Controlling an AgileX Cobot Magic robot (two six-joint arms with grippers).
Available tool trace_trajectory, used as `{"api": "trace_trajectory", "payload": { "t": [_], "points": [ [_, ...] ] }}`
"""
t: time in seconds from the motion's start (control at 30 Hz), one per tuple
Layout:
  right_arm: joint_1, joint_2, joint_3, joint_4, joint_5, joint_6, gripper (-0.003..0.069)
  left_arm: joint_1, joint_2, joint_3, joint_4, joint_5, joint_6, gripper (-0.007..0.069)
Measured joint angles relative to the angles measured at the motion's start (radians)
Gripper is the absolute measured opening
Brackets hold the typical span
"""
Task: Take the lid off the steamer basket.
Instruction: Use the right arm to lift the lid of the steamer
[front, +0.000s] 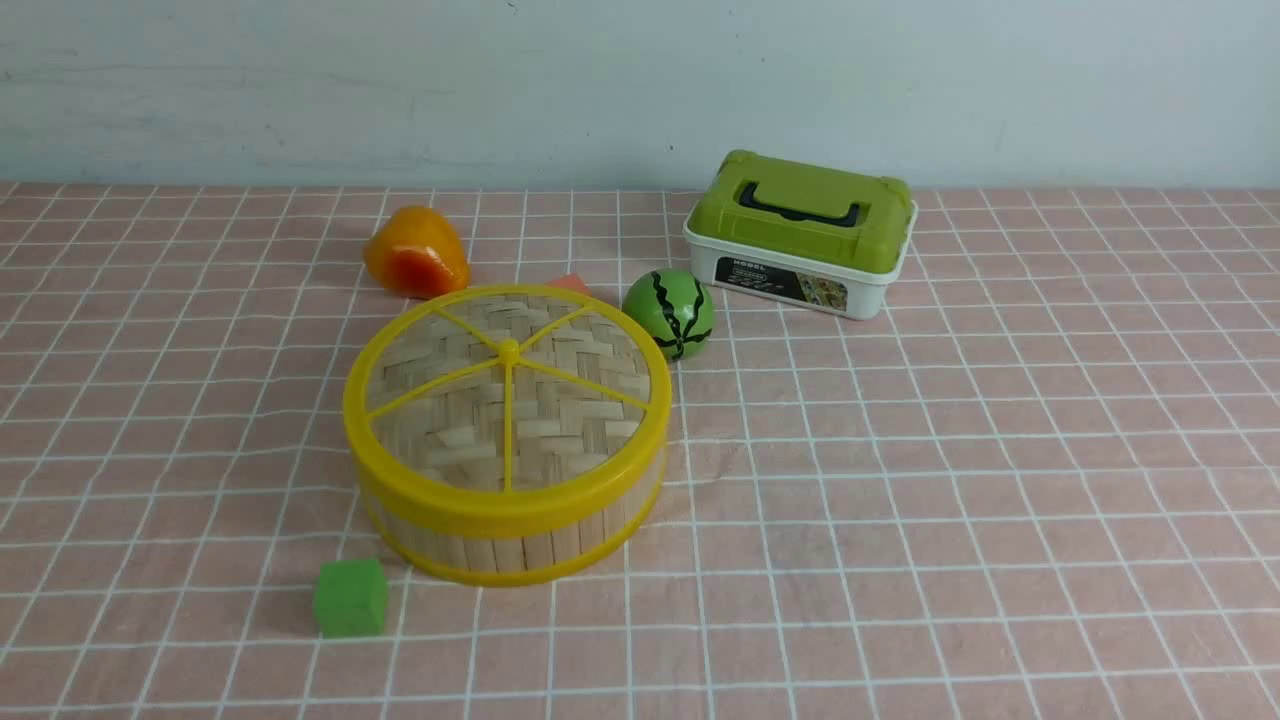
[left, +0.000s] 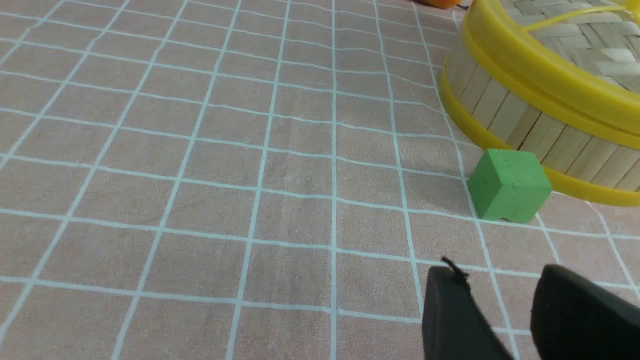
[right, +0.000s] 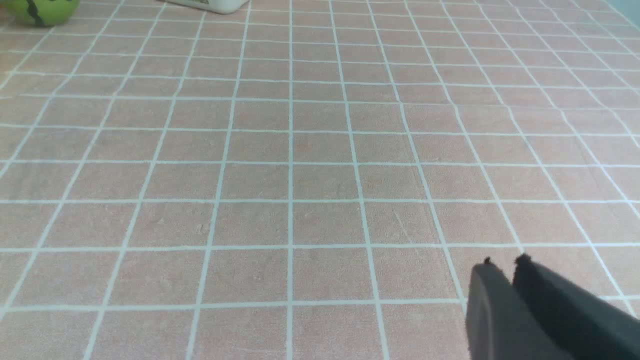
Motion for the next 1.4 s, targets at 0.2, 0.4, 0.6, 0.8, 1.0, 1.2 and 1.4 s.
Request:
{"api": "trace_trajectory", "payload": {
  "t": [0.2, 0.4, 0.6, 0.8, 1.0, 1.2, 1.4],
  "points": [
    [0.0, 0.0, 0.0, 0.0, 0.0, 0.0, 0.0046, 0.0, 0.0, 0.0, 0.012, 0.0, 0.0, 0.0239],
    [0.0, 0.0, 0.0, 0.0, 0.0, 0.0, 0.005, 0.0, 0.0, 0.0, 0.075, 0.0, 0.0, 0.0239],
    [0.0, 0.0, 0.0, 0.0, 0.0, 0.0, 0.0059, 0.0, 0.0, 0.0, 0.075, 0.0, 0.0, 0.0239],
    [0.0, 0.0, 0.0, 0.0, 0.0, 0.0, 0.0068, 0.0, 0.0, 0.0, 0.021, 0.0, 0.0, 0.0239],
    [0.0, 0.0, 0.0, -0.006, 0.0, 0.0, 0.0076, 0.0, 0.0, 0.0, -0.02, 0.0, 0.0, 0.0239],
    [0.0, 0.0, 0.0, -0.09, 0.002, 0.0, 0.0083, 0.0, 0.0, 0.0, -0.024, 0.0, 0.0, 0.0239],
    [0.0, 0.0, 0.0, -0.069, 0.004, 0.0, 0.0095, 0.0, 0.0, 0.0, -0.024, 0.0, 0.0, 0.0239]
  ]
}}
